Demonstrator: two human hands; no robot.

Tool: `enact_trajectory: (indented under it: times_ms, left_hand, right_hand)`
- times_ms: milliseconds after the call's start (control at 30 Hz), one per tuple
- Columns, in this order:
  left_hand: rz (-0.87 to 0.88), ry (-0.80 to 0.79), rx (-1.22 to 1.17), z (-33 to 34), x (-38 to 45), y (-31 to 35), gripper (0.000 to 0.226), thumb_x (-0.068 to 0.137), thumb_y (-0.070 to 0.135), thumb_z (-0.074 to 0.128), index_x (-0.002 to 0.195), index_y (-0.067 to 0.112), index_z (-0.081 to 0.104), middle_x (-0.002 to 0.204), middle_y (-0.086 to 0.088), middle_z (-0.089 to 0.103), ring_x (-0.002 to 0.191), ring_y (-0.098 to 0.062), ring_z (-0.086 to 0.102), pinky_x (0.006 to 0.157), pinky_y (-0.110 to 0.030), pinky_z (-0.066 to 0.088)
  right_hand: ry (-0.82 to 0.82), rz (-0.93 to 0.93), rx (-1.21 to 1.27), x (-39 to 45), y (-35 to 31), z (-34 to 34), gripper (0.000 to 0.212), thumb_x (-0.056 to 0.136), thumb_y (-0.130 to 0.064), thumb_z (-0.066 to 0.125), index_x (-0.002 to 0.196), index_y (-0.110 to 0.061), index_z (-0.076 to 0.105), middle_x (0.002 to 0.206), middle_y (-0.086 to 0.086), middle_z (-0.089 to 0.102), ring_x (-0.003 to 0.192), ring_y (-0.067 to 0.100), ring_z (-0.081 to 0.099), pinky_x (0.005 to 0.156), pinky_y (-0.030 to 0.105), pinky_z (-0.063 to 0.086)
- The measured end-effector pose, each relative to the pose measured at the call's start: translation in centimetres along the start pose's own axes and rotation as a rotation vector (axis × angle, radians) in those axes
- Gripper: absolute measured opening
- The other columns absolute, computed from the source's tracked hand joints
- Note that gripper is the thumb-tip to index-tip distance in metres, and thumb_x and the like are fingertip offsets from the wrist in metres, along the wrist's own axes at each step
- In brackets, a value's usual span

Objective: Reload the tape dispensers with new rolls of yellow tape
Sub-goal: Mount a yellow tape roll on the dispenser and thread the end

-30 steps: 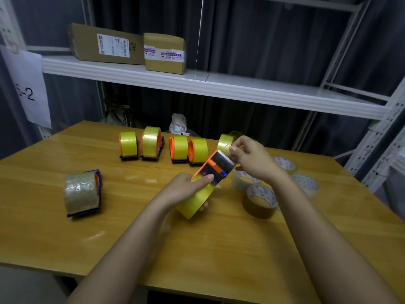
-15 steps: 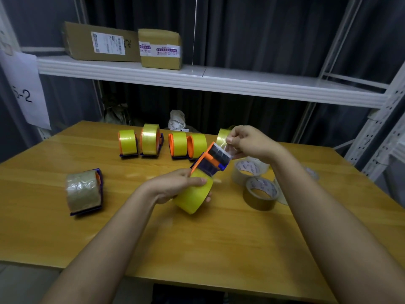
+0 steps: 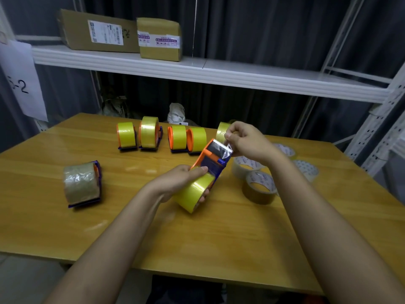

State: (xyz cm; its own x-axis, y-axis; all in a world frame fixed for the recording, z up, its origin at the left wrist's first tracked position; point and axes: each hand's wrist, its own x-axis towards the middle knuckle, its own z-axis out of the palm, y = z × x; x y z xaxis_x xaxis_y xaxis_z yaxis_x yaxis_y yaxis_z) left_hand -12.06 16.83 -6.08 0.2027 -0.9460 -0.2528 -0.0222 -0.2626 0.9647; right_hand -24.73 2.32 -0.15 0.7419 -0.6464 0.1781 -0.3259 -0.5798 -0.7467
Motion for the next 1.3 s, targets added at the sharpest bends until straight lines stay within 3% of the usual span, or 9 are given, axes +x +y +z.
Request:
enact_trajectory:
  times_ms: [133,333,533,667,767,833,933,1067,1300]
  left_hand:
    - [0.006,-0.045,0.012,-0.1,-0.2,0.2,0.032,0.095,0.032,0.053,0.110,0.003,0.055,0.079,-0.013,0.068,0.063,-0.023,0.065,0.061,-0.031,0.056]
    - [0.081,-0.006,0.043,-0.1,0.0,0.2,0.033,0.096,0.037,0.050,0.107,0.006,0.056,0.078,-0.012,0.069,0.065,-0.023,0.065,0.063,-0.031,0.055]
    - [0.191,0.198,0.175,0.3,0.0,0.2,0.063,0.097,0.055,0.018,0.090,0.014,0.065,0.081,-0.013,0.070,0.060,-0.010,0.067,0.054,-0.014,0.051]
    - [0.220,0.222,0.261,0.5,0.4,-0.5,0.071,0.098,0.055,0.018,0.093,0.000,0.064,0.084,-0.023,0.069,0.075,-0.030,0.069,0.072,-0.031,0.055]
    - [0.217,0.280,0.358,0.1,0.9,-1.0,0.072,0.098,0.056,0.019,0.101,-0.003,0.061,0.090,-0.027,0.064,0.085,-0.039,0.063,0.088,-0.050,0.049]
    - [0.230,0.290,0.381,0.3,1.0,-0.5,0.067,0.099,0.054,0.020,0.102,0.002,0.063,0.090,-0.021,0.067,0.086,-0.035,0.064,0.089,-0.048,0.049]
    - [0.249,0.289,0.413,0.6,1.1,0.0,0.061,0.100,0.052,0.022,0.099,0.010,0.066,0.088,-0.012,0.069,0.086,-0.028,0.065,0.087,-0.043,0.048]
    - [0.267,0.326,0.453,0.8,1.0,-0.2,0.076,0.093,0.062,0.023,0.094,-0.004,0.059,0.087,-0.025,0.064,0.079,-0.036,0.062,0.080,-0.052,0.048]
    - [0.295,0.482,0.490,0.2,1.1,-0.5,0.068,0.095,0.058,0.036,0.088,-0.003,0.064,0.074,-0.017,0.065,0.063,-0.020,0.058,0.060,-0.030,0.038]
  right_hand:
    - [0.027,-0.010,0.015,-0.3,0.0,-0.1,0.012,0.100,-0.021,0.048,0.089,-0.017,0.052,0.091,0.014,0.065,0.085,0.027,0.065,0.080,0.050,0.057]
    - [0.158,-0.247,-0.301,-1.5,-1.8,-0.9,0.008,0.097,-0.019,0.053,0.094,-0.014,0.058,0.085,0.003,0.063,0.079,0.021,0.060,0.071,0.043,0.053]
    - [0.182,-0.232,-0.198,-1.3,-1.9,-1.8,0.009,0.096,-0.016,0.055,0.089,-0.016,0.060,0.084,0.006,0.063,0.076,0.021,0.061,0.068,0.037,0.052]
    - [0.102,-0.106,-0.090,-0.4,-1.1,-2.1,0.011,0.097,-0.017,0.055,0.088,-0.015,0.060,0.089,0.012,0.066,0.082,0.027,0.067,0.078,0.049,0.057]
    - [0.093,-0.099,-0.165,0.1,-0.4,-1.9,0.011,0.097,-0.016,0.054,0.091,-0.010,0.061,0.092,0.009,0.068,0.085,0.019,0.067,0.082,0.045,0.057]
    - [0.109,-0.090,-0.124,0.4,-0.1,-1.8,0.012,0.099,-0.014,0.050,0.094,-0.008,0.059,0.093,0.006,0.067,0.086,0.014,0.066,0.081,0.037,0.057]
    - [0.109,-0.007,0.042,1.0,0.7,-2.2,0.013,0.100,-0.011,0.048,0.091,-0.009,0.058,0.092,0.011,0.068,0.077,0.014,0.067,0.069,0.027,0.058]
    - [0.110,0.025,0.075,1.2,1.3,-2.6,0.016,0.099,-0.006,0.050,0.084,-0.009,0.057,0.075,0.005,0.063,0.060,0.004,0.064,0.057,0.016,0.053]
    - [0.281,-0.144,-0.118,0.3,-0.7,-2.1,0.009,0.096,-0.014,0.055,0.091,-0.009,0.062,0.082,0.004,0.065,0.078,0.020,0.064,0.075,0.037,0.054]
